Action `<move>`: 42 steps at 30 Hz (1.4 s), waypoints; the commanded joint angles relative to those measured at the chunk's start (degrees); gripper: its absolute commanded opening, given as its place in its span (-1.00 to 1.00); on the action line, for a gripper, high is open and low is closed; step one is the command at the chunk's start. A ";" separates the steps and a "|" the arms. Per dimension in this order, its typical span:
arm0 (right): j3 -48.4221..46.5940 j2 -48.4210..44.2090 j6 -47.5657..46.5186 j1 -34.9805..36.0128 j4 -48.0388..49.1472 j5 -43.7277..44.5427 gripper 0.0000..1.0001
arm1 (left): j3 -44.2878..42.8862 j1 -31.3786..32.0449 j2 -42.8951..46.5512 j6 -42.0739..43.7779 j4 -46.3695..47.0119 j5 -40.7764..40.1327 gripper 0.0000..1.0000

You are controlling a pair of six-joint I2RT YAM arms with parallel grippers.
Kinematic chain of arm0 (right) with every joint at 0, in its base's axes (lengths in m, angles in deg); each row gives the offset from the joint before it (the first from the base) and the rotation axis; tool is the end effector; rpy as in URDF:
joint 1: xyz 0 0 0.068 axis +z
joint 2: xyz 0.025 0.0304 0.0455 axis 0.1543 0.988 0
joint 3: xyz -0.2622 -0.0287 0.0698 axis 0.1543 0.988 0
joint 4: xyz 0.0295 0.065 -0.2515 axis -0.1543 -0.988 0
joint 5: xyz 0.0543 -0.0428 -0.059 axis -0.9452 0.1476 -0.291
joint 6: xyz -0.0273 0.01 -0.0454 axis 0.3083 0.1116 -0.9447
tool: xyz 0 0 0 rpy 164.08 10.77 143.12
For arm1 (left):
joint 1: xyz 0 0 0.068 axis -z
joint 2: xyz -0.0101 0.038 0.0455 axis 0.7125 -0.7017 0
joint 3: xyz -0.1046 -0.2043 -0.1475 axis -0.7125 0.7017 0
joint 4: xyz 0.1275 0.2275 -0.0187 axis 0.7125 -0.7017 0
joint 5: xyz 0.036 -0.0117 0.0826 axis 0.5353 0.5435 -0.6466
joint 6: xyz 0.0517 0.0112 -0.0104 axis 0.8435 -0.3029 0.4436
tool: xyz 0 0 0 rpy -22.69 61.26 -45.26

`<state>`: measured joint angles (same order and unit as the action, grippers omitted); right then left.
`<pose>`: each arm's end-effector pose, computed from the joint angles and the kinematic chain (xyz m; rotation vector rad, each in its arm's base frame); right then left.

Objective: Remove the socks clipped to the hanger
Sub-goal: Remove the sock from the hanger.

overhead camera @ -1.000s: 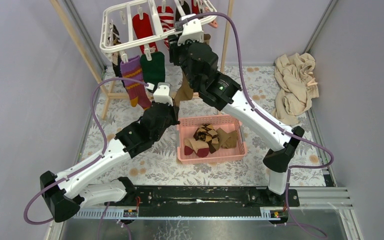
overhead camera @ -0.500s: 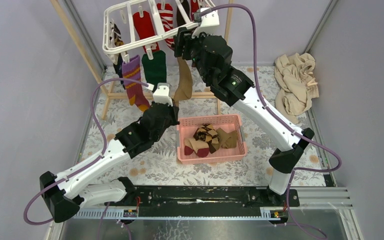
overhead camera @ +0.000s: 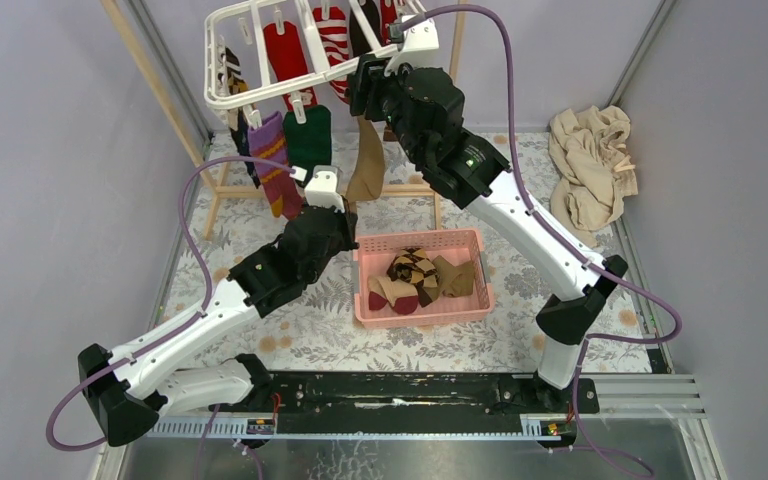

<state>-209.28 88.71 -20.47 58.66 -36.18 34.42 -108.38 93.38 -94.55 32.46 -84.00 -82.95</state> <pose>0.2667 0.2918 0.5348 -0.1445 1.4053 0.5261 0.1718 -0.1651 0.3487 0.0767 1.8983 -0.3705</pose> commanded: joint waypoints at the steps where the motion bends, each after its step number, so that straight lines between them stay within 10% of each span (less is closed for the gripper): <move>1: -2.67 0.08 -0.65 0.73 1.17 0.45 0.19 | 0.25 -0.13 0.53 0.63 3.92 -0.14 -1.00; 18: -10.56 5.80 -15.28 9.00 1.28 23.41 0.26 | -1.31 -0.17 -2.06 0.99 5.14 0.50 -1.00; 36: -18.09 12.25 -17.55 9.37 4.42 26.43 0.27 | -1.25 -0.14 -3.33 0.72 5.46 1.57 -1.00; 42: -17.34 11.95 -17.40 9.35 5.50 26.52 -0.12 | -1.08 -0.13 -3.93 0.66 5.84 1.74 -1.00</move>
<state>-224.58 101.56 -37.28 67.47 -35.00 59.34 -108.40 93.38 -98.28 32.46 -82.56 -81.36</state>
